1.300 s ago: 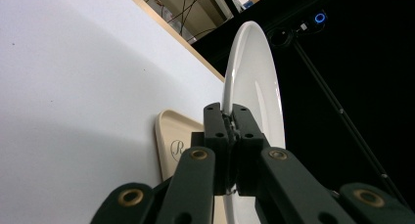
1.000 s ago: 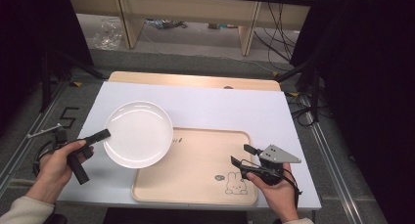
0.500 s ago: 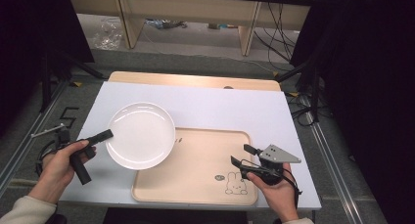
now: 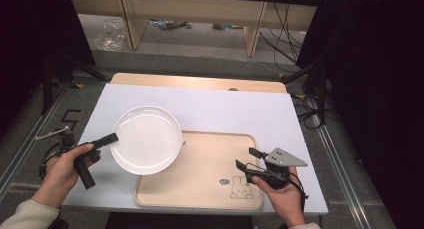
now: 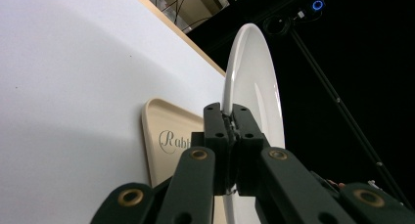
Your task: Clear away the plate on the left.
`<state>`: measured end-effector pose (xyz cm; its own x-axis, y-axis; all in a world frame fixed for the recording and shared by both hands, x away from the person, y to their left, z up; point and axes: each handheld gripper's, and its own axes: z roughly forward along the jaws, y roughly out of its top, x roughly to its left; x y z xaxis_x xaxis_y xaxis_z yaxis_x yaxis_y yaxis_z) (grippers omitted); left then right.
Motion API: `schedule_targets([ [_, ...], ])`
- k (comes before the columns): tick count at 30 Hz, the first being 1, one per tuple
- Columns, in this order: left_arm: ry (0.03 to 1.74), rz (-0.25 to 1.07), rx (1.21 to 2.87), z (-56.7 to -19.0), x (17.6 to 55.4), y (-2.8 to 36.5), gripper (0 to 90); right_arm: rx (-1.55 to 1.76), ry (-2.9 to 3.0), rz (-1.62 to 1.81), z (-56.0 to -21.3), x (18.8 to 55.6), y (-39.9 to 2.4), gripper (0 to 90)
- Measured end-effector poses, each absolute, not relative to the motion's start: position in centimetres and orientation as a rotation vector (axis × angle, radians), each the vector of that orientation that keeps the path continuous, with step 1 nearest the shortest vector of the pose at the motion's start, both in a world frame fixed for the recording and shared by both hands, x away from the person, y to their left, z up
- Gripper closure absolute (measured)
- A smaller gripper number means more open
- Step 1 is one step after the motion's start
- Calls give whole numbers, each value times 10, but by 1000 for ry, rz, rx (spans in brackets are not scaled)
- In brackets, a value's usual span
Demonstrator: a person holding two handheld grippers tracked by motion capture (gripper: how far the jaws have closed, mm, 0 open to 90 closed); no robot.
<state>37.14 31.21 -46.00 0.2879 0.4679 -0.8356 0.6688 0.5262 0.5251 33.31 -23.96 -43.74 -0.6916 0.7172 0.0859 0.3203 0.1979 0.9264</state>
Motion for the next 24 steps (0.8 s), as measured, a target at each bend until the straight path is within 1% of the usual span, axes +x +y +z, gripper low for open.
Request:
schedule_targets([
  [5,1347,-181,1094,-460,372,310,870,970,2114,1494,-437,333,-240,348],
  [6,1347,-182,1099,-460,372,310,870,946,2114,1447,-436,333,-242,348],
  [24,1342,-194,1117,-460,373,302,870,970,2115,1487,-437,333,-240,348],
])
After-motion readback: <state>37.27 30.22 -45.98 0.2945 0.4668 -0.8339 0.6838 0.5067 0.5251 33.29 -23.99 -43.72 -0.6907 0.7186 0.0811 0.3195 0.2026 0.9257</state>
